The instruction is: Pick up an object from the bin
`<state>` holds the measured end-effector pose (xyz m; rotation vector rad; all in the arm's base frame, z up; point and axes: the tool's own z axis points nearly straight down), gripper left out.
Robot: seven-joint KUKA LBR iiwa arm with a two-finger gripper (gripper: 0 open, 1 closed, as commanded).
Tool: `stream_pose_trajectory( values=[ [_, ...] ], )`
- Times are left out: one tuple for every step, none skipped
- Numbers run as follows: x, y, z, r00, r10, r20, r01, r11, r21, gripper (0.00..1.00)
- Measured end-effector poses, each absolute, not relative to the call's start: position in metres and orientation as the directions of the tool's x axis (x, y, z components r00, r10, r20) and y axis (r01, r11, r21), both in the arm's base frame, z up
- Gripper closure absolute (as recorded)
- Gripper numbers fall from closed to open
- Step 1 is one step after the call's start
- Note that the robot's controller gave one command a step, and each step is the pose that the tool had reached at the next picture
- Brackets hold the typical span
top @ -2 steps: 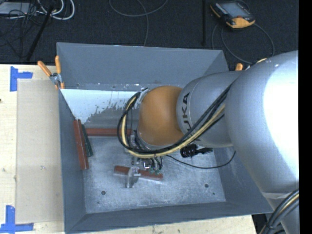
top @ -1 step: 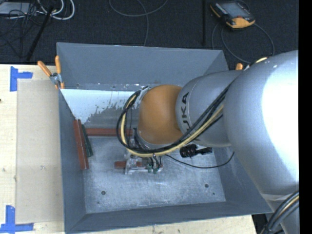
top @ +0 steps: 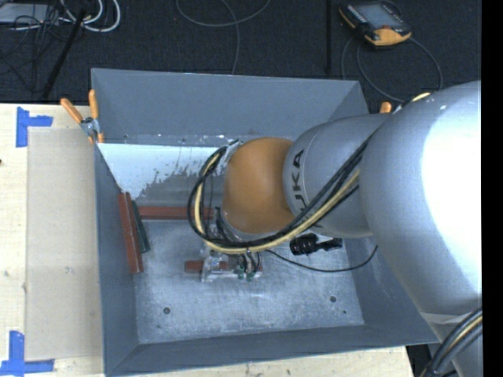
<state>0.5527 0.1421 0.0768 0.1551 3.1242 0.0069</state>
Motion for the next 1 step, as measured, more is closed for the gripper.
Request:
stream_pose_trajectory(
  values=[
    [0.5511,0.1420,0.0794,-0.995,0.102,-0.006,0.102,0.995,0.003,1.00]
  ],
)
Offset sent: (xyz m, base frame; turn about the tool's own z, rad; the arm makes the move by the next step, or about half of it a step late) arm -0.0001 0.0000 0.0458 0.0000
